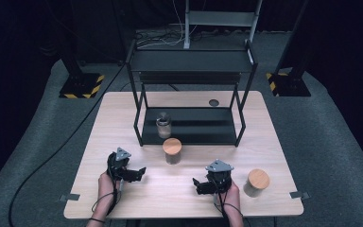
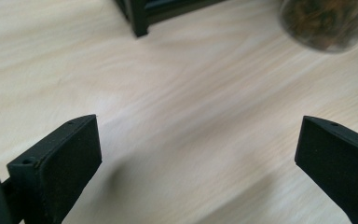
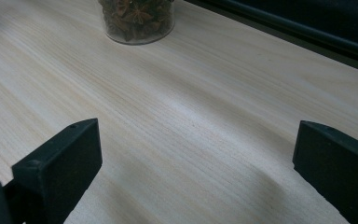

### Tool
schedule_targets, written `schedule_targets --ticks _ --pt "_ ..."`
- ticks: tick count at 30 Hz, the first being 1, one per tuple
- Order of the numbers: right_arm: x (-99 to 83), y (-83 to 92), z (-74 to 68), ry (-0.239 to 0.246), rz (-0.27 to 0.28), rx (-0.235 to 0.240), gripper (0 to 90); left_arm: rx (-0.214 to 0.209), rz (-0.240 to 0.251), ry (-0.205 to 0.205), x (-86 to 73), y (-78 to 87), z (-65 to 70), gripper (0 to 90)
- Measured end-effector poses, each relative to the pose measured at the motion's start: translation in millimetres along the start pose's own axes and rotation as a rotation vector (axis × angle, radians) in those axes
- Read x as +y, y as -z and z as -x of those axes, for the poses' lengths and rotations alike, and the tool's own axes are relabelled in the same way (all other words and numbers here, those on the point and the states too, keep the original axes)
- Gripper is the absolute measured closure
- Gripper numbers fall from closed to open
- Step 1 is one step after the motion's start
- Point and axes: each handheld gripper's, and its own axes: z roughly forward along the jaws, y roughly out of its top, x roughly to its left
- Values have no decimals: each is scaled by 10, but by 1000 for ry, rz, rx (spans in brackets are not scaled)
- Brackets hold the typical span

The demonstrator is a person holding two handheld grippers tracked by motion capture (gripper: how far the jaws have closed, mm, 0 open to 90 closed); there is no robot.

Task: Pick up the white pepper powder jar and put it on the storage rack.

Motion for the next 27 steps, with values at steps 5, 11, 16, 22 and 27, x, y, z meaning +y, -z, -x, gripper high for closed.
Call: schedule_targets --ticks 5,11,16,22,27 --pt "1 -2 1 -1 -2 1 6 -4 -8 1 -131 42 -64 0" --pt "0 0 0 0 0 0 7 20 -10 -32 -194 80 -27 0" --pt "-1 2 0 1 2 1 7 22 -10 -31 -196 81 -22 0" --pt "1 -2 -13 13 -5 -1 7 21 -9 -31 -196 80 -23 0" --pt "0 -3 -15 13 -7 -1 7 34 -8 -18 -201 83 -7 0"
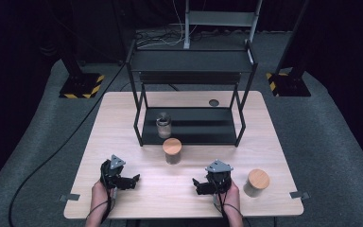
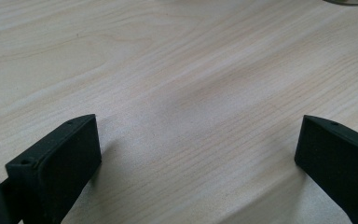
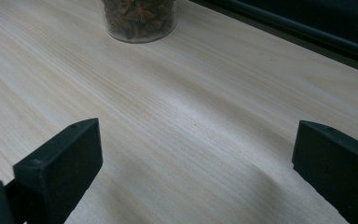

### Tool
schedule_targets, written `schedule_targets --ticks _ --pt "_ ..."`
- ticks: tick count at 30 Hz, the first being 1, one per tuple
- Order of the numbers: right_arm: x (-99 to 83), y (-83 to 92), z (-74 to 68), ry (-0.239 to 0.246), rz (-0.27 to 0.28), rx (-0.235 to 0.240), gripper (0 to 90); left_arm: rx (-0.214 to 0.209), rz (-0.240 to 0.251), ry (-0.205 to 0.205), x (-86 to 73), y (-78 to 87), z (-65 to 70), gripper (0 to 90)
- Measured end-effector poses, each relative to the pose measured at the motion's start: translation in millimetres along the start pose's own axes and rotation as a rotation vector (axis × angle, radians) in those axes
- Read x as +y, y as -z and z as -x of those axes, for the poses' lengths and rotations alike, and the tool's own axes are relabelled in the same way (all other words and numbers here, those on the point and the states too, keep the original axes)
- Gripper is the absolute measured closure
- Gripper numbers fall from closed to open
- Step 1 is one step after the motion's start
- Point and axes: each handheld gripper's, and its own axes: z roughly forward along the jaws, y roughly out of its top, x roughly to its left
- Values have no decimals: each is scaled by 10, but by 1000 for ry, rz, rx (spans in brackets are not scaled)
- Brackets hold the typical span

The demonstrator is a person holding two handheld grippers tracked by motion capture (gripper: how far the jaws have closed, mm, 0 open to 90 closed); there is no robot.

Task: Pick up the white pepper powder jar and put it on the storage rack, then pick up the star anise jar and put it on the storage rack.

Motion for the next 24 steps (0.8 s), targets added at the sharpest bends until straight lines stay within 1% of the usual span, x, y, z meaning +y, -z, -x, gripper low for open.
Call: schedule_targets --ticks 2,4,7,10,14,17,21,22,24 --pt "2 -6 -2 5 -5 5 7 6 -2 3 -2 4 6 0" --pt "-1 1 -2 5 2 5 7 9 -1 5 -5 6 11 1" --pt "-5 9 10 -11 10 0 7 9 -1 6 -5 7 11 1" --pt "-2 3 -2 1 5 -4 8 8 0 6 -6 6 11 1" --pt "-2 2 -6 3 3 -11 8 8 0 6 -6 7 11 1" --pt "-3 2 -20 9 1 -20 8 7 -1 6 -6 7 10 1" --pt "3 -8 -38 16 -7 -46 6 7 -1 6 -5 7 9 1" --pt "6 -13 -38 17 -13 -47 3 7 -1 6 -5 7 9 1" --pt "10 -15 -37 9 -9 -64 3 8 -1 5 -4 8 9 1"
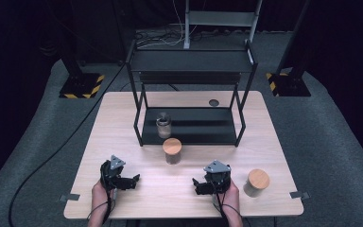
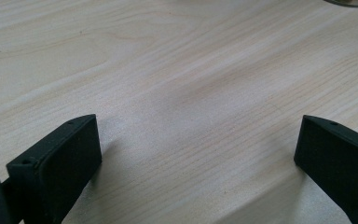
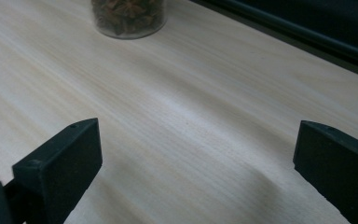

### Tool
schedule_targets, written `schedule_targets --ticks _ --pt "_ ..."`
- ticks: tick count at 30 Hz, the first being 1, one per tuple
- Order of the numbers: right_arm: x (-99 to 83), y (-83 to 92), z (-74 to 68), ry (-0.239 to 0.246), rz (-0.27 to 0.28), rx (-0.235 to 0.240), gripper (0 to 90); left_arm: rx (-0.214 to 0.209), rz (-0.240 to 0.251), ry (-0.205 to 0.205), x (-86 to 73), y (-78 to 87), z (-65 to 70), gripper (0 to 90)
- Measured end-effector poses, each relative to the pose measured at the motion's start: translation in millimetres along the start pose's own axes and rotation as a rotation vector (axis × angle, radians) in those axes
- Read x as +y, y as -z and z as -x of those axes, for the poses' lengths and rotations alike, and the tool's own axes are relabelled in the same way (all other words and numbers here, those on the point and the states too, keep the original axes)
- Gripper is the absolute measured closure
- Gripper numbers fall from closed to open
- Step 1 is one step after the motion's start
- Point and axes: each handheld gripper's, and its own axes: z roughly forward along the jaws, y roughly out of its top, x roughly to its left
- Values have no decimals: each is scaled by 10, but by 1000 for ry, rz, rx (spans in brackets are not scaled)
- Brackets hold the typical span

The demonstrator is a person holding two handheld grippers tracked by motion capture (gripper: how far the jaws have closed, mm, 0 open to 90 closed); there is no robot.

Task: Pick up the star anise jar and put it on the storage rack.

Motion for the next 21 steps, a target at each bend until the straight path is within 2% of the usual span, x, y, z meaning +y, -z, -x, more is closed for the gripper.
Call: schedule_targets --ticks 6,7,11,16,21 --pt "59 -36 -4 7 -5 4 3 -1 0 -1 1 -1 -2 0" --pt "88 -36 -20 17 1 -8 3 -2 0 -2 1 -1 -2 0" --pt "253 -71 -69 35 41 -7 3 0 3 -2 1 -2 2 1" --pt "501 -266 -141 64 57 19 3 1 4 -2 0 -1 4 2" --pt "629 -503 -218 89 51 41 4 4 5 -7 -1 1 8 2"
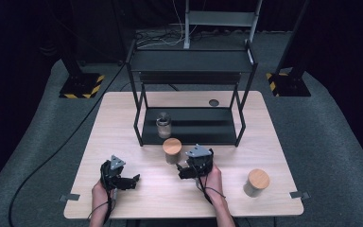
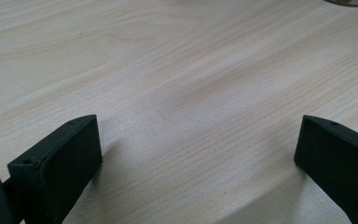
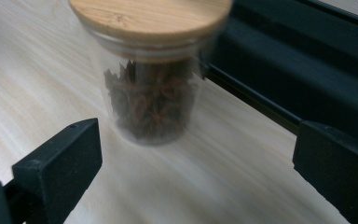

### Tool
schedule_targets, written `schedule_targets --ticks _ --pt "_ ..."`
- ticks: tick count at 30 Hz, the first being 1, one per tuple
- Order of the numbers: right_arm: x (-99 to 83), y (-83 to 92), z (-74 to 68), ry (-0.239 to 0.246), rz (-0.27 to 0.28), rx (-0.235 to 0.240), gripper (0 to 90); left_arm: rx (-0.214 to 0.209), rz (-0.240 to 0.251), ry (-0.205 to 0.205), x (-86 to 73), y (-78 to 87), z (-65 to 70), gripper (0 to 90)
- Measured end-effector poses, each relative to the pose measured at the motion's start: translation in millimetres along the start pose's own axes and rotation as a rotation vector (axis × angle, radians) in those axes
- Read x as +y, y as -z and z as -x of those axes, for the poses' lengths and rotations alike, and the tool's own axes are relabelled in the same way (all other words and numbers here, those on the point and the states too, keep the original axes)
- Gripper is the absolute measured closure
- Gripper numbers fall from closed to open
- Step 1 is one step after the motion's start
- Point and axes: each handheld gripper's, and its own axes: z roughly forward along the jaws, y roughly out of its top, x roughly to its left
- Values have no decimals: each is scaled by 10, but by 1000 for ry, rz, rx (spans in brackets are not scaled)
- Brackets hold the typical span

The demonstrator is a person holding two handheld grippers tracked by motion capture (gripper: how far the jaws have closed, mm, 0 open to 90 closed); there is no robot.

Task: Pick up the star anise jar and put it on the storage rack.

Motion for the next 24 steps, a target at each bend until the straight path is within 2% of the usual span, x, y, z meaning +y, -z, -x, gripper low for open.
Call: schedule_targets --ticks 5,9,20,24 --pt "72 -213 -63 23 -2 19 5 0 0 0 0 0 -1 2" --pt "124 -335 -95 19 20 24 5 0 0 0 0 0 -1 2" --pt "246 -567 -183 76 23 57 4 -3 0 5 0 -2 -2 2" --pt "250 -575 -187 78 28 61 5 -4 -1 5 0 -3 -5 2"
